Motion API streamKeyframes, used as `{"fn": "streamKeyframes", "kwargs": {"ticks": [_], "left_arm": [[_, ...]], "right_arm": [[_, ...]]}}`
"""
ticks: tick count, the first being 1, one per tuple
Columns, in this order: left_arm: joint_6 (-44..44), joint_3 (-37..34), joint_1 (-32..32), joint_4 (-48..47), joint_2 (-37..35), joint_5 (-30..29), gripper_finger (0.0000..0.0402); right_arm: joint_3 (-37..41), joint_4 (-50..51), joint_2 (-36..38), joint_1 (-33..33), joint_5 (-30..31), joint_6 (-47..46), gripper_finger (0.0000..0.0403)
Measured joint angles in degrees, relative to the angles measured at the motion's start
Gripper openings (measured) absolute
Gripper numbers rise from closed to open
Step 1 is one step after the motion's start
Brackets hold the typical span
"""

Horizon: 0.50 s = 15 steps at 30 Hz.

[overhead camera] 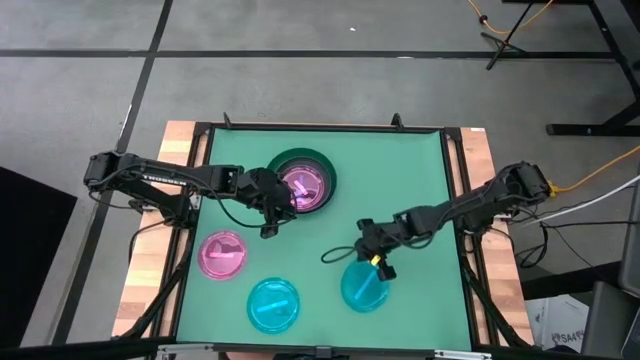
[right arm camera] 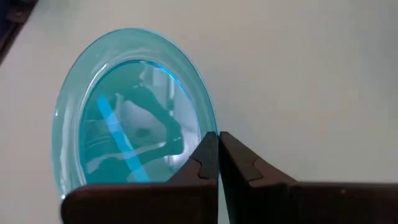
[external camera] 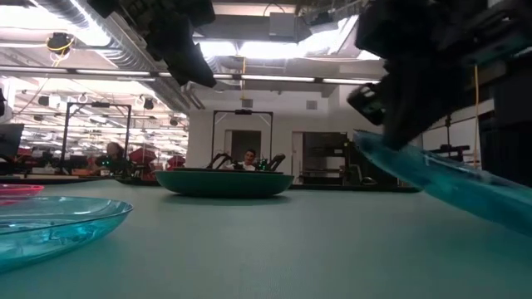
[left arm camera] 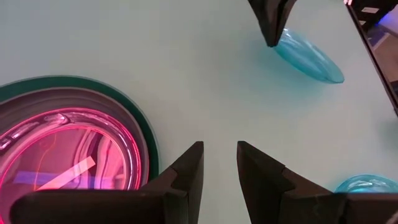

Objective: Stack plastic plates
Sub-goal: Stack the right blue plate on top of the light pink plate

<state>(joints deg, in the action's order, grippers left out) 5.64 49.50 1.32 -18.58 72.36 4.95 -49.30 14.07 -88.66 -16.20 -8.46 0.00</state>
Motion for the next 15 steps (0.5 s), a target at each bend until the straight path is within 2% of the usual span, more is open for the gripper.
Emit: {"fn": "streamKeyframes", "kwargs": {"ticks": [15], "left_arm": [[-1.3,0.06,-0.02,-4.22,-4.22,0.04,0.009]], "right_arm": [[-9.11,1.45,0.07,10.98,-0.14,13.03,0.0]]}}
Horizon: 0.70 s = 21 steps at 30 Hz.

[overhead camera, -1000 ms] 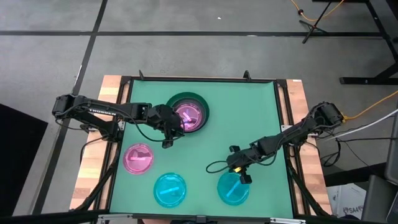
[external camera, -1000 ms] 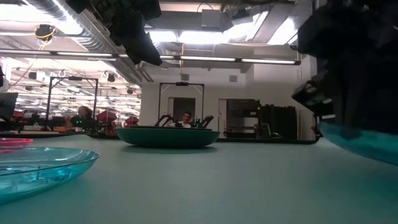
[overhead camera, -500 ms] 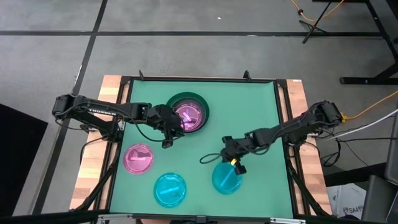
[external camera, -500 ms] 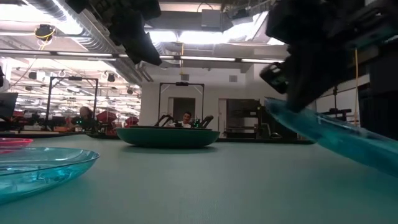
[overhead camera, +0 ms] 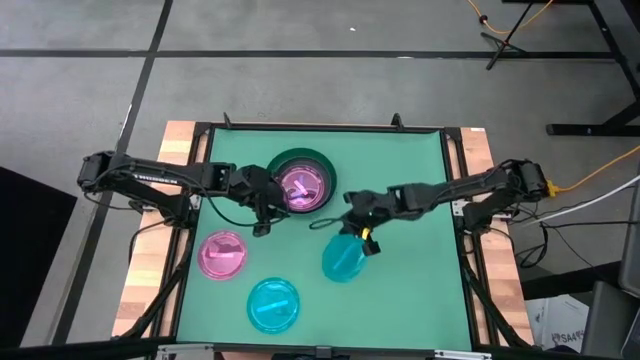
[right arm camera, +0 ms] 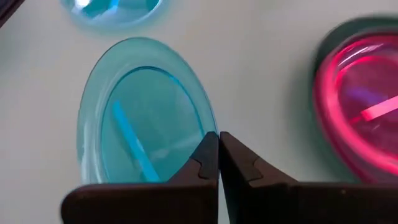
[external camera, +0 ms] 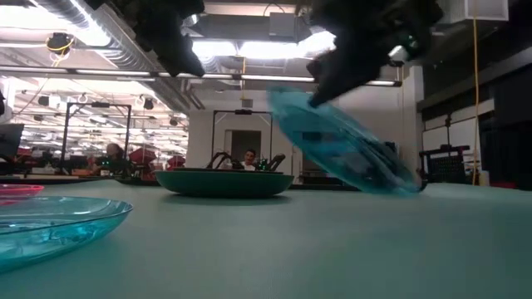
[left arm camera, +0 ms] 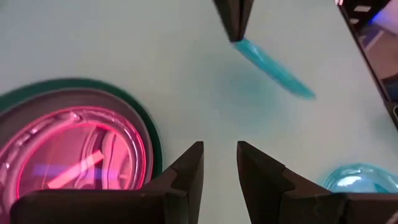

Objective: Stack plastic plates
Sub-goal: Stack the right blue plate on top of the light pink plate

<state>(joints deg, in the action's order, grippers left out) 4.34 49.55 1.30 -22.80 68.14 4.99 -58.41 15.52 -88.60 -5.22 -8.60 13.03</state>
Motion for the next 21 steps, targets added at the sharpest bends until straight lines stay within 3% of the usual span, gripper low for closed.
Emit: {"fn": "streamKeyframes", "kwargs": {"ticks": [21], "left_arm": [[0.0,-0.05,0.0,-5.29,-8.02,0.08,0.009]], "right_arm": [[-11.41,-2.68,0.0,17.24,0.0,6.76,0.0]]}}
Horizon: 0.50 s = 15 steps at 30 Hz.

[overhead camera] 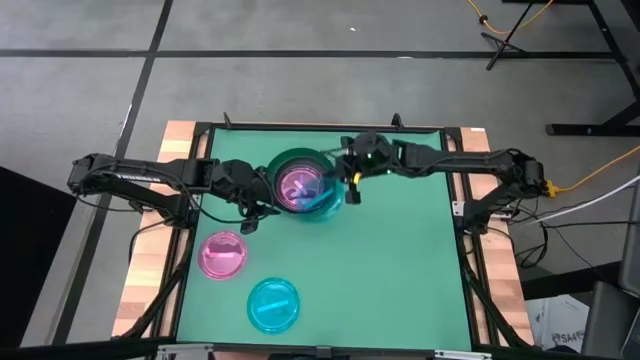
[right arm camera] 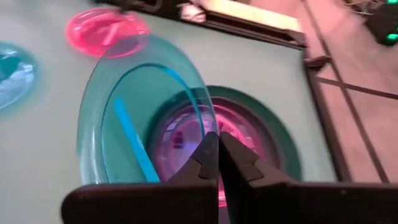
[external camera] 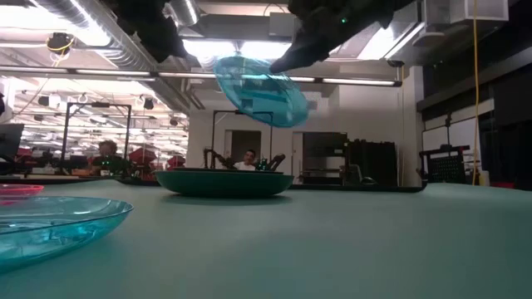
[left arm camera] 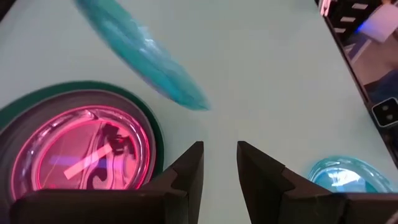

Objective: Stack plastic plates
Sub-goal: Stack the right blue plate on top of the light pink plate

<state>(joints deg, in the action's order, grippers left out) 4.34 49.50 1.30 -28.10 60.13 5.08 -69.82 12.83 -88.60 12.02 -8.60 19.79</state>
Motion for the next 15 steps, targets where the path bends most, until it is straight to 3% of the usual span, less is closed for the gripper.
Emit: {"fn": "streamKeyframes", "kwargs": {"ticks": [15], "left_arm": [[0.0,0.0,0.0,0.42,-0.07,-0.05,0.009]], "right_arm": [[-0.9,-7.29,-5.45,7.8,-2.99,-1.32,0.0]]}}
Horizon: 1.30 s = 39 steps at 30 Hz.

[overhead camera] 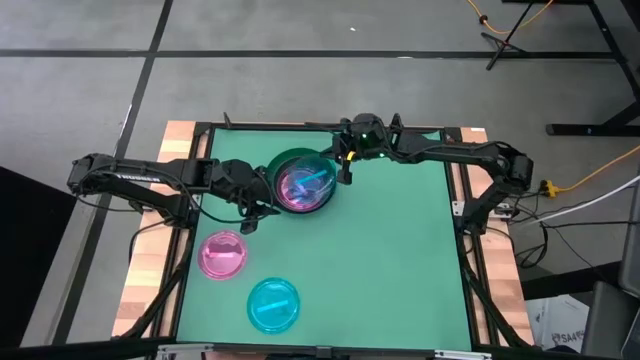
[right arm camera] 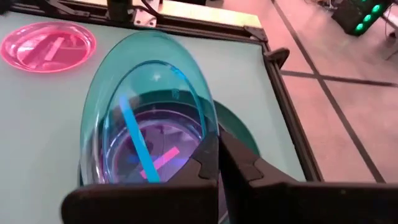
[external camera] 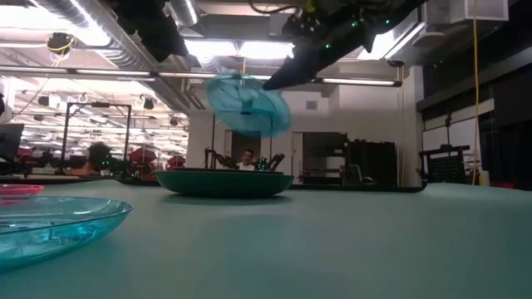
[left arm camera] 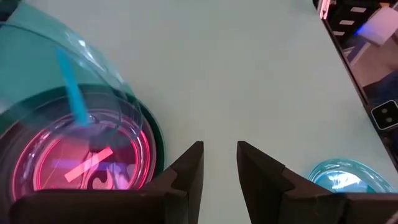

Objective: Stack plastic plates
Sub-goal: Stack the right blue plate on top of the light pink plate

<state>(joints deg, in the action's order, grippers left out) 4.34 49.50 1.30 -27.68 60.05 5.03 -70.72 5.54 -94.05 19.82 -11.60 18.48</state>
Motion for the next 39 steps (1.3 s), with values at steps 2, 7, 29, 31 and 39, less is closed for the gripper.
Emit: {"fn": "streamKeyframes", "kwargs": {"ticks": [2,7,29,31,39], "left_arm": [[0.0,0.0,0.0,-0.02,0.0,0.0,0.009],[0.0,0.0,0.0,0.11,0.0,-0.01,0.009],[0.0,0.0,0.01,0.33,0.02,-0.11,0.009],[0.0,0.0,0.02,0.33,0.02,-0.1,0.009],[0.0,0.0,0.02,0.33,0.02,-0.1,0.009]], "right_arm": [[0.0,-0.03,-0.87,0.19,-0.03,-0.06,0.0],[0.0,-1.25,-3.5,0.51,0.4,-0.29,0.0],[-2.58,-9.55,-16.21,0.47,0.46,-3.71,0.0],[-2.58,-9.44,-16.52,0.47,0.54,-3.71,0.0],[-2.58,-9.09,-16.56,0.47,0.59,-3.69,0.0]]}}
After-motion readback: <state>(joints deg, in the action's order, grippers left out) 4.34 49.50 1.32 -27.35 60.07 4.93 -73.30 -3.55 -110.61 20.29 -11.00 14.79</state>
